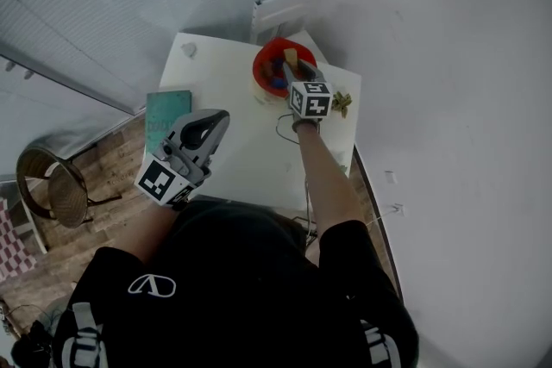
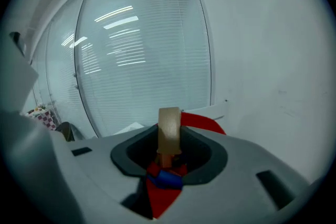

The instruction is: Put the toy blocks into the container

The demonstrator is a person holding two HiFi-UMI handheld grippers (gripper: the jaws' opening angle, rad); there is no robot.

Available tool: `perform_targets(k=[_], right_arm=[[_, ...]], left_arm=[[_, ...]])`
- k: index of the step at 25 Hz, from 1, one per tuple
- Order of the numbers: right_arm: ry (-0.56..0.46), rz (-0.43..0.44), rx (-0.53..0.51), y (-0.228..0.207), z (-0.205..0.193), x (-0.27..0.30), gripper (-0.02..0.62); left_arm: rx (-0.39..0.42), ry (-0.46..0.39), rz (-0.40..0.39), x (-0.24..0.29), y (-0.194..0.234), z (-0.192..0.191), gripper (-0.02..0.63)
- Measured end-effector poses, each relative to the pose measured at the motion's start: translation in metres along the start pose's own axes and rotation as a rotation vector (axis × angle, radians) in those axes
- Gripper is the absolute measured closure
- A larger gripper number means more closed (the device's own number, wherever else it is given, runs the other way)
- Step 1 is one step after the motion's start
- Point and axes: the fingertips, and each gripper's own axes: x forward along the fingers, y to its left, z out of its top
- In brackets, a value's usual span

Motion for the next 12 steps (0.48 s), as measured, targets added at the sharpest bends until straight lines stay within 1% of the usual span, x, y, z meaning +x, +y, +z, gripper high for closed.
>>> perform_targets(k=[4,7,9,12], right_arm=[[0.047,-0.003,0.001,-0.002,-0.009,0.005,0.456],[0.029,-0.018,-0.012,-0.003,-0.006,0.005,0.442],[0.012,-0.018,-0.016,-0.002,-0.002,0.004,0.361],[-0.02,-0.015,-0.031,0.0,0.01,-0.001,0.365]], left_arm=[[-0.001,-0.002,0.01,-0.003,0.0,0.0,0.601],[-0.003,-0.001,0.012,-0.005,-0.001,-0.001,0.601],[-0.005,-0.003,0.01,-0.005,0.0,0.0,0.601],[-0.006,-0.003,0.004,-0.005,-0.002,-0.001,0.601]])
